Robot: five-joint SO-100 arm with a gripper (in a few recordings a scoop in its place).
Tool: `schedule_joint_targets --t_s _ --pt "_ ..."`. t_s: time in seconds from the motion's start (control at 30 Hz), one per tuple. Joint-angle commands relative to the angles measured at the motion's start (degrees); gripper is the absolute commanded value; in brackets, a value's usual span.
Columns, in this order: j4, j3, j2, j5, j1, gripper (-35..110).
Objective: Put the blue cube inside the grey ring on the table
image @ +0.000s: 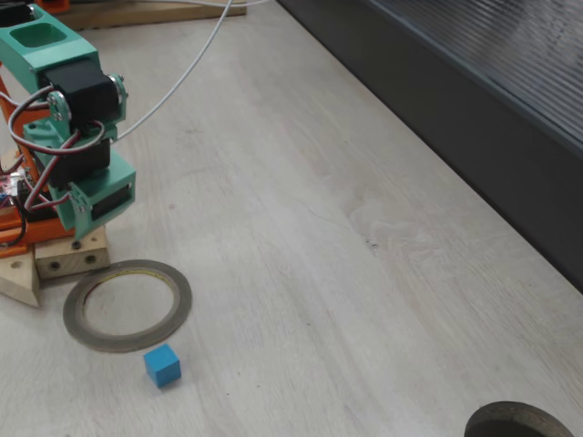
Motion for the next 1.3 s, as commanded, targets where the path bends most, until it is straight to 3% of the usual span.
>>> schedule_joint_targets --t_s 0.0,0.23,0.47,0.73,1.27 --pt "-2.55 -0.26 0.62 0.35 0.70 12" --pt "-15.38 -0.26 0.62 0.35 0.79 12" --pt "-19.42 -0.35 0.62 0.35 1.41 12" --pt "-26.10 -0.35 0.62 0.62 17.75 11" --pt "-26.28 0.09 1.23 0.79 18.19 12"
